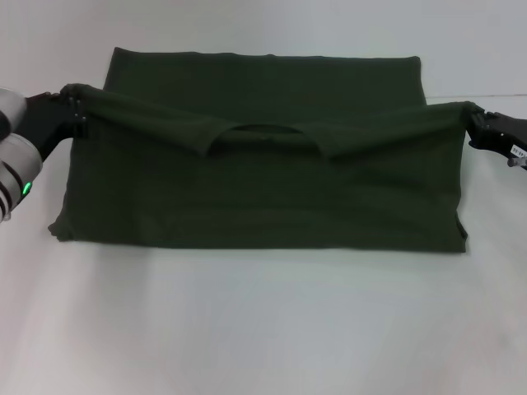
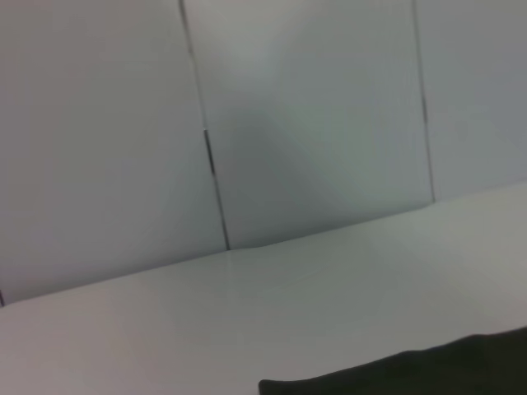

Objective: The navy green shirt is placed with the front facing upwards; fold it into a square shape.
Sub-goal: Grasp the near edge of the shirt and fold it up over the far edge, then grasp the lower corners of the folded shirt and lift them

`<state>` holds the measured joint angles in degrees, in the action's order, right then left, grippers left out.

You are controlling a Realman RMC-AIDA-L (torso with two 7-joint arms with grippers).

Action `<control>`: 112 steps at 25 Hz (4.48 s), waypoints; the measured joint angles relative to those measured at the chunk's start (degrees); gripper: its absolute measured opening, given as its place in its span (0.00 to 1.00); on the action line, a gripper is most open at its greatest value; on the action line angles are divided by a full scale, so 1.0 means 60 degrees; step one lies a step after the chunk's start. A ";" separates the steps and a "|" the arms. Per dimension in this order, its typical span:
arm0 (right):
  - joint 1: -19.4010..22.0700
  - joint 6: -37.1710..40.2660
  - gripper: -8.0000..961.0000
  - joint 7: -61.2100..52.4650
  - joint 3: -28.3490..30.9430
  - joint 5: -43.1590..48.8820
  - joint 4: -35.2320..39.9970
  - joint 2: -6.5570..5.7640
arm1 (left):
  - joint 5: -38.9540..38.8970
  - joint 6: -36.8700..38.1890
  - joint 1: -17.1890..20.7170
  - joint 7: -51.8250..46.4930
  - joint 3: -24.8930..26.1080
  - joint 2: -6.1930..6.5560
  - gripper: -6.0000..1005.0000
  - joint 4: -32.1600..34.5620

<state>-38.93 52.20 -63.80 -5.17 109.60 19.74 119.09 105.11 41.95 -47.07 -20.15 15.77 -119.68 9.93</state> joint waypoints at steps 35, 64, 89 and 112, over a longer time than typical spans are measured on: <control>-0.0066 -0.0391 0.87 -0.0989 -0.0769 -0.0162 -0.0139 0.0072 | -0.3152 0.2640 0.0458 0.4427 0.0049 -0.0559 0.83 -0.0587; 0.1383 0.3222 0.87 -0.1094 -0.1350 -0.0108 0.0422 0.0071 | 0.1431 0.4214 0.2475 -1.2432 -0.7357 0.0608 0.73 0.4560; 0.1573 0.3970 0.86 -0.1116 -0.1625 -0.0072 0.0434 0.0072 | 0.5180 0.3544 0.2214 -1.2877 -0.7188 0.0599 0.71 0.4617; 0.1621 0.4074 0.86 -0.1202 -0.1628 -0.0073 0.0461 0.0072 | 0.5872 0.3143 0.1997 -1.3104 -0.7680 0.0554 0.48 0.4354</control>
<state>-29.20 76.64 -71.01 -14.94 109.15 22.51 119.53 140.34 60.81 -35.09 -98.78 -30.31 -116.36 36.05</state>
